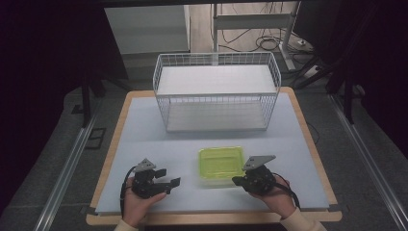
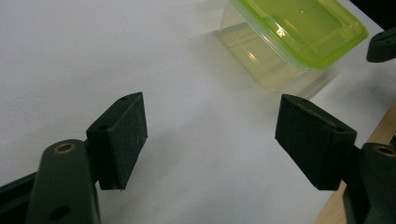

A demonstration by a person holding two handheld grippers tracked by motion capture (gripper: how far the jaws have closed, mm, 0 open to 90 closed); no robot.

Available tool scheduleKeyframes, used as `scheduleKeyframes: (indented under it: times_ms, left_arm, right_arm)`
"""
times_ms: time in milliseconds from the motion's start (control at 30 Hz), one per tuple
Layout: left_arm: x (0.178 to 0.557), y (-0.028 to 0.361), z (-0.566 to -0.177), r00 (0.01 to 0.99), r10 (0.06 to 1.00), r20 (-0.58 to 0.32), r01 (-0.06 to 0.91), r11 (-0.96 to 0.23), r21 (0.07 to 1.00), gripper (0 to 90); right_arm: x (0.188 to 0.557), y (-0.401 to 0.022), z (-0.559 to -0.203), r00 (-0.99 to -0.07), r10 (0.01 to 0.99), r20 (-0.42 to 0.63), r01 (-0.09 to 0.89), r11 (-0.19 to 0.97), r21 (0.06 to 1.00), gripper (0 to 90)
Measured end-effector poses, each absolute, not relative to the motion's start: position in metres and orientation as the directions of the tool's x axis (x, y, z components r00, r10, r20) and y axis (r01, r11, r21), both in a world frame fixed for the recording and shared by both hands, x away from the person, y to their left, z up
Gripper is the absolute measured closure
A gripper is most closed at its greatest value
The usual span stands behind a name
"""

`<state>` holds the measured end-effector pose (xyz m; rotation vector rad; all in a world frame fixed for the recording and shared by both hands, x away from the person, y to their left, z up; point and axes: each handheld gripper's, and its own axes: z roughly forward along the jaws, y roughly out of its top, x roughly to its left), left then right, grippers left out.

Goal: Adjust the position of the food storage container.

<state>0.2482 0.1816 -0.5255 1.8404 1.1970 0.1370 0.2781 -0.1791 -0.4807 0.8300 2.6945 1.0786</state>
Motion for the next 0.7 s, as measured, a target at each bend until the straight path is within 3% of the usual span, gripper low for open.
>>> scheduleKeyframes:
  times_ms: [233, 700]
  left_arm:
    - [0.249, 0.182, -0.525, 0.522, 0.774, -0.359, 0.673, -0.115, 0.73, 25.0]
    - [0.249, 0.182, -0.521, 0.516, 0.778, -0.358, 0.672, -0.109, 0.732, 24.5]
  right_arm:
    - [0.284, -0.199, -0.461, -0.815, 0.571, 0.097, 0.451, 0.52, 0.725, 89.8]
    - [0.306, -0.235, -0.463, -0.737, 0.651, 0.183, 0.536, 0.398, 0.745, 89.5]
